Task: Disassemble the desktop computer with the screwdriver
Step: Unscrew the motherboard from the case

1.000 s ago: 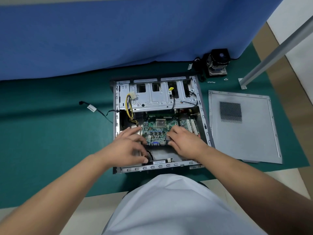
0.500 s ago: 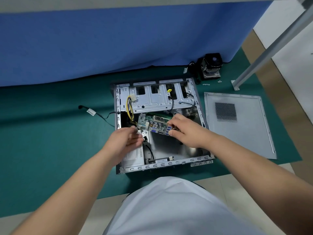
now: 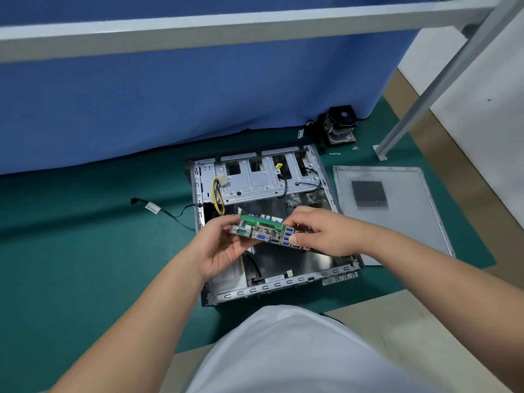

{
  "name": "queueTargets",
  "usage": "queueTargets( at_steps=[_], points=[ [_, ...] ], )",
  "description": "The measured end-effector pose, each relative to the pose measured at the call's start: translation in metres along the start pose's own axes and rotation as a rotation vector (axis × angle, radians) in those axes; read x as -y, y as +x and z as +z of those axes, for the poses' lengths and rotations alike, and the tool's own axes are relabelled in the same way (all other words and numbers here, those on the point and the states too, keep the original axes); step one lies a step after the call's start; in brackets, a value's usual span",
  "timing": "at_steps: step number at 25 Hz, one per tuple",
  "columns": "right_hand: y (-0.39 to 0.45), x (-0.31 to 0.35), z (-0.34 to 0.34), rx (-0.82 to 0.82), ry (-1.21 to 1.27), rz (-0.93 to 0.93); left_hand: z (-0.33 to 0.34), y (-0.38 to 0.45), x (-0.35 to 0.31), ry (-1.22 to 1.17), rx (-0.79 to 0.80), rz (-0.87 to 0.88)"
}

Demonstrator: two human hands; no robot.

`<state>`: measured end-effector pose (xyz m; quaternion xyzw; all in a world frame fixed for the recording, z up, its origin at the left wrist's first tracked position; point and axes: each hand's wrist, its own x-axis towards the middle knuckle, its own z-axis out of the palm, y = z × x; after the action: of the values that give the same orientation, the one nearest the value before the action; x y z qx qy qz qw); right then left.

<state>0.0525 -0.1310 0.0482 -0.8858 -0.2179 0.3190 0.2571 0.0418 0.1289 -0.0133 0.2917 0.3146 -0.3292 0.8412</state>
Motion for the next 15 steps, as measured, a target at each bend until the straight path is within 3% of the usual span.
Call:
queueTargets(
  at_steps=[5,9,15],
  points=[
    [-0.016,0.012,-0.021,0.005,0.091,0.032,0.011,-0.017,0.002,-0.057,0.055,-0.002],
    [-0.034,0.021,-0.042,0.044,0.297,0.055,0.024,-0.038,0.005,-0.056,0.054,0.020],
    [-0.044,-0.001,-0.054,-0.124,0.618,0.130,0.042,-0.040,0.019,-0.048,0.027,0.158]
  ],
)
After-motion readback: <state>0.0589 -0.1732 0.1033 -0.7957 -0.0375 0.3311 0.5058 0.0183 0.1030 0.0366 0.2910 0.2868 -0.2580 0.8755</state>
